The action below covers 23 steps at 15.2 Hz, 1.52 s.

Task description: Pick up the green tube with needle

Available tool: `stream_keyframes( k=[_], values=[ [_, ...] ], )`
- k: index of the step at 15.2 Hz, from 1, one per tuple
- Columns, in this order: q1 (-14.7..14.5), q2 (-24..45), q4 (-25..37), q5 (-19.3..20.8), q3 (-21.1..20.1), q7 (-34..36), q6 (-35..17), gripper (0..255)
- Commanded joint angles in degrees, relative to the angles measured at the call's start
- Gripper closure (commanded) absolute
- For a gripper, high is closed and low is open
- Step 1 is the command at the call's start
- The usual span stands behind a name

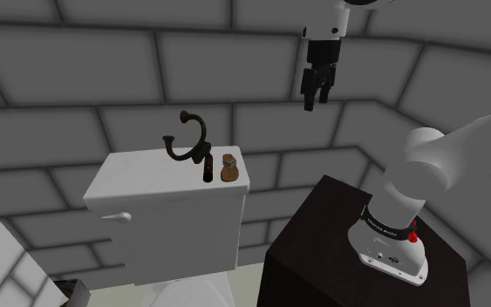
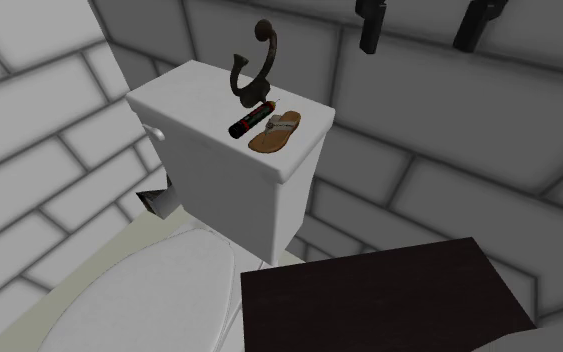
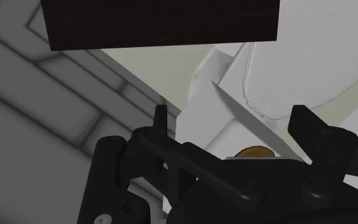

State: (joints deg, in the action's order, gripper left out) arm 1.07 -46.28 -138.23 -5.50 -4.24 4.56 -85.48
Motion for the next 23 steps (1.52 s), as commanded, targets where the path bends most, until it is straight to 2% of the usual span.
stream_keyframes(
  k=[1, 8, 14, 19, 23],
  values=[
    [0.0, 0.0, 0.0, 0.0, 0.0, 0.0, 0.0, 0],
    [1.1, 7.5, -3.5, -5.6, -7.7, 12.9, -13.8, 0],
    [2.8, 17.7, -2.8, -7.9, -14.1, 23.7, -25.9, 0],
    [4.9, 28.2, 0.3, -6.8, -18.9, 33.5, -35.4, 0],
    [6.7, 37.5, 4.2, -3.2, -22.0, 42.4, -41.9, 0]
  ],
)
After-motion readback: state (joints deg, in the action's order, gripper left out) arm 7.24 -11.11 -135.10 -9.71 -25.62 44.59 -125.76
